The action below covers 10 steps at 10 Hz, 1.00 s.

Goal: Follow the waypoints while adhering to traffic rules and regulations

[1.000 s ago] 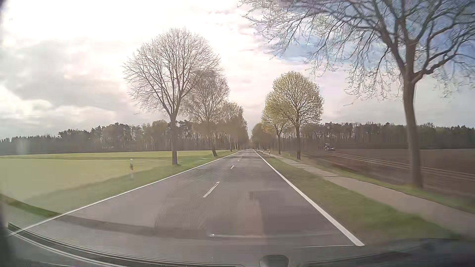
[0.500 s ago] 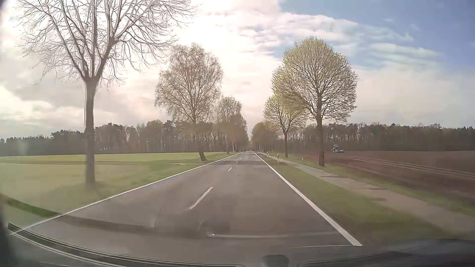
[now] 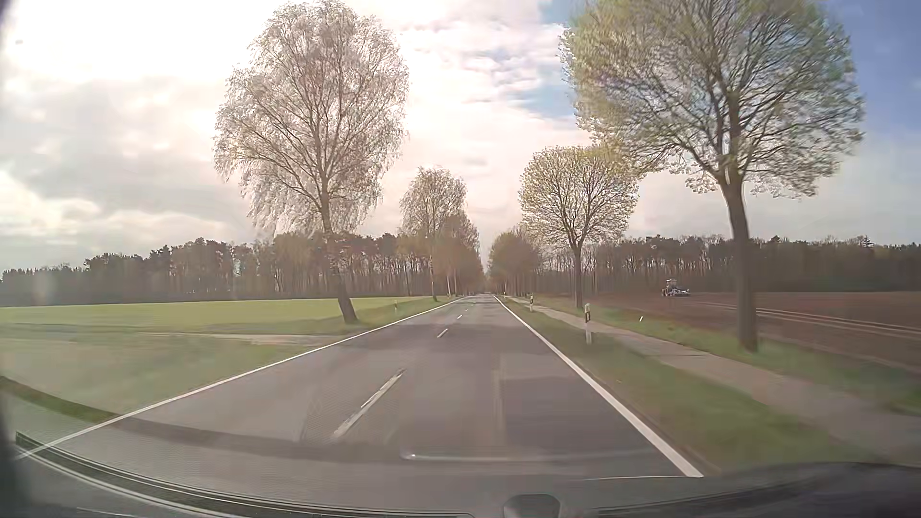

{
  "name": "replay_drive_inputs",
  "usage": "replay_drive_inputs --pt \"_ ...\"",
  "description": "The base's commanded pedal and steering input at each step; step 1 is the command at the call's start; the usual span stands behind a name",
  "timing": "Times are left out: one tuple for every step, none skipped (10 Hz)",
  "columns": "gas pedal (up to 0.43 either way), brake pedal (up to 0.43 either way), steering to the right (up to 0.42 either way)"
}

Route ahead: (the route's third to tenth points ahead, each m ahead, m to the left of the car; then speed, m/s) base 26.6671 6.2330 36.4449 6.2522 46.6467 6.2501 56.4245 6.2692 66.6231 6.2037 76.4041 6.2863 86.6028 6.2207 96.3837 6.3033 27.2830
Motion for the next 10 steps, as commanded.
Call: replay_drive_inputs --pt "0.047 0.000 0.000" --pt "0.059 0.000 0.000" --pt "0.079 0.000 0.000" --pt "0.079 0.000 0.000" --pt "0.079 0.000 0.000" --pt "0.079 0.000 0.000" --pt "0.087 0.000 0.000" --pt "0.098 0.000 0.000" --pt "0.110 0.000 0.000" --pt "0.110 0.000 0.001"
